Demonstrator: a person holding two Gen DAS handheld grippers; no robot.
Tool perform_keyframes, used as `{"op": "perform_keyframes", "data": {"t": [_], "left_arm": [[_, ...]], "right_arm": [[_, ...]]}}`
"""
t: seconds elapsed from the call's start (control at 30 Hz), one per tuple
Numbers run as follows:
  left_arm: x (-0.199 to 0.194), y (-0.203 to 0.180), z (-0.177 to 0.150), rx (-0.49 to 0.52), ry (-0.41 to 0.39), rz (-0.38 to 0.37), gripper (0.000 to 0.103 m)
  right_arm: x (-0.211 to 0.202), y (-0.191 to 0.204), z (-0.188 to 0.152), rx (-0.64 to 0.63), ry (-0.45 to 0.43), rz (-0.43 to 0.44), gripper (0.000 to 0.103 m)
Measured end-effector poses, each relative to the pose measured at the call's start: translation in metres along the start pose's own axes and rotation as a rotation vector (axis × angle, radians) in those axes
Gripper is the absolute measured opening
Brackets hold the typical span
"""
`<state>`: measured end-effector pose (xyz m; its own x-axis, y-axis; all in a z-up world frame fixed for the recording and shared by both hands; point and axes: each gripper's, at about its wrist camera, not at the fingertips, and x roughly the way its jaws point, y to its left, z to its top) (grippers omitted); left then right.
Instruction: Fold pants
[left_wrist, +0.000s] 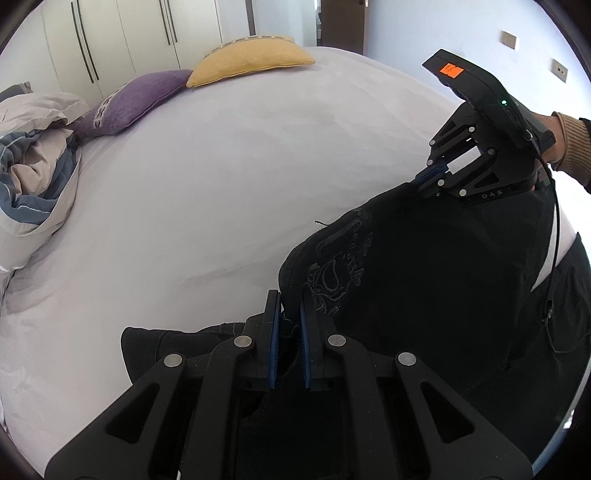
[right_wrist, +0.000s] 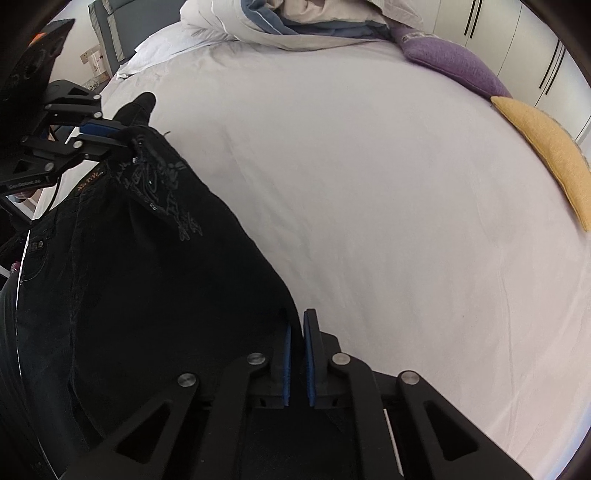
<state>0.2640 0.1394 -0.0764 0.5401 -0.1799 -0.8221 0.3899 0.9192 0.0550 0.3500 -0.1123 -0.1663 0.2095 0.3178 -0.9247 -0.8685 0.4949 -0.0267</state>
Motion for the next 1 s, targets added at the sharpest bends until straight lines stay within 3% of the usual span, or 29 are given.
{"op": "perform_keyframes", "data": {"t": [0.17, 0.4, 0.57, 0.73, 0.9, 1.0], "left_arm": [[-0.010, 0.000, 0.000, -0.025, -0.014, 0.005, 0.008], [-0.037, -0.017, -0.010, -0.006, -0.025, -0.006, 0.008], [-0.062, -0.025, -0.028, -0.001, -0.029, -0.002, 0.008], [-0.083, -0.036, -0.056, 0.031, -0.019, 0.013, 0.008], [-0.093, -0.055, -0.099, 0.123, 0.014, 0.086, 0.008], [-0.101, -0.061, -0.125, 0.129, 0.035, 0.095, 0.008]], "right_arm": [[-0.018, 0.016, -0.006, 0.010, -0.039, -0.035, 0.005], [-0.044, 0.070, -0.006, -0.015, -0.129, -0.057, 0.005], [-0.045, 0.106, -0.003, -0.028, -0.135, -0.043, 0.005], [-0.052, 0.147, -0.025, -0.043, -0.133, -0.039, 0.005], [-0.056, 0.208, -0.059, -0.165, -0.110, -0.122, 0.004], [-0.060, 0.245, -0.085, -0.282, -0.085, -0.224, 0.004]]}}
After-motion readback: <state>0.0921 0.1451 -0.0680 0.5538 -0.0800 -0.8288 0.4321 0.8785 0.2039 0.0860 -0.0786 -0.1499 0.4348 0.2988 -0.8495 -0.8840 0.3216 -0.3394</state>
